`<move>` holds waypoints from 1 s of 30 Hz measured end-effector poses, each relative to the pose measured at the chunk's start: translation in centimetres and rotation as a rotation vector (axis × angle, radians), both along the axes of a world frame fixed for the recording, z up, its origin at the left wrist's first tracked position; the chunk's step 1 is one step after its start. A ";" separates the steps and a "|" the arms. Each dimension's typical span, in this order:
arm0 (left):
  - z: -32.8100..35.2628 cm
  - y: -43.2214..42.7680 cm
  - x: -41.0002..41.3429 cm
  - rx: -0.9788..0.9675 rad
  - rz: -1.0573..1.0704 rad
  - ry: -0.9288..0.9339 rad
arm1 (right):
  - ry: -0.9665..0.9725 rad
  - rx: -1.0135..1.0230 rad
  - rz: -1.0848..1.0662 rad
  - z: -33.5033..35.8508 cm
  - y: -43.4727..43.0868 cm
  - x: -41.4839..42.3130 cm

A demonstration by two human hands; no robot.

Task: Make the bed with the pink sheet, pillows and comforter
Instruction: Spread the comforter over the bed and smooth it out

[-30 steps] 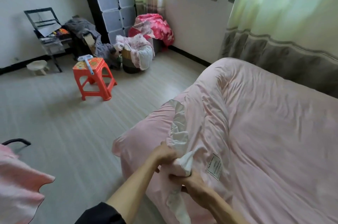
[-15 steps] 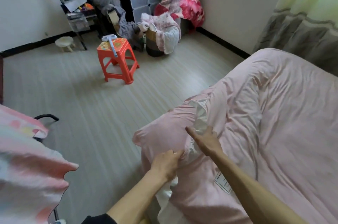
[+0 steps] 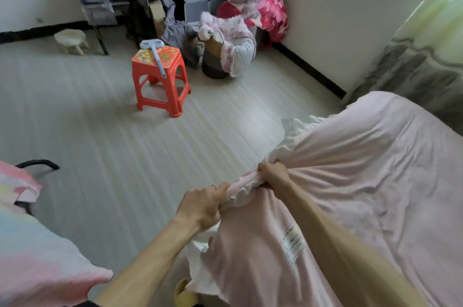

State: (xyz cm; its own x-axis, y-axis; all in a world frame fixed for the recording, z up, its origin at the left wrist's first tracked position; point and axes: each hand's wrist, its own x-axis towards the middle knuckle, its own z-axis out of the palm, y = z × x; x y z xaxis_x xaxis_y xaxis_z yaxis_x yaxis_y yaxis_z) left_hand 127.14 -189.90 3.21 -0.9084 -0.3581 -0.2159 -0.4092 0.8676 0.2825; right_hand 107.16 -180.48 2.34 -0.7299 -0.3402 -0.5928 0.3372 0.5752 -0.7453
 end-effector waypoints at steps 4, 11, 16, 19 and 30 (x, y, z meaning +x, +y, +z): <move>-7.5 -6.4 1.7 0.218 0.220 -0.163 | -0.271 -0.032 0.083 -3.0 -3.5 3.8; -18.8 -8.3 3.0 0.339 0.467 -0.510 | -0.242 0.553 0.700 -12.9 -0.9 6.8; -21.5 -7.8 -1.7 0.474 0.356 -0.435 | -0.001 0.664 0.618 -15.4 0.0 4.8; -22.7 -7.2 -4.1 0.557 0.353 -0.347 | 0.110 0.678 0.571 -17.1 0.7 3.5; -32.8 -9.6 -9.5 0.711 0.595 -0.244 | 0.540 0.732 0.453 -23.5 4.8 -1.4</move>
State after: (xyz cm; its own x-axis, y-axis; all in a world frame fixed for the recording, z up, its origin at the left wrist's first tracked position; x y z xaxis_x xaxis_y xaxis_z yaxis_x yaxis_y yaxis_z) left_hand 117.68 -199.55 -29.56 -0.5210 -0.4587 -0.7198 -0.8448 0.1567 0.5116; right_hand 105.80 -175.65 -21.20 -0.8542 -0.3371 -0.3958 -0.3032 0.9414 -0.1475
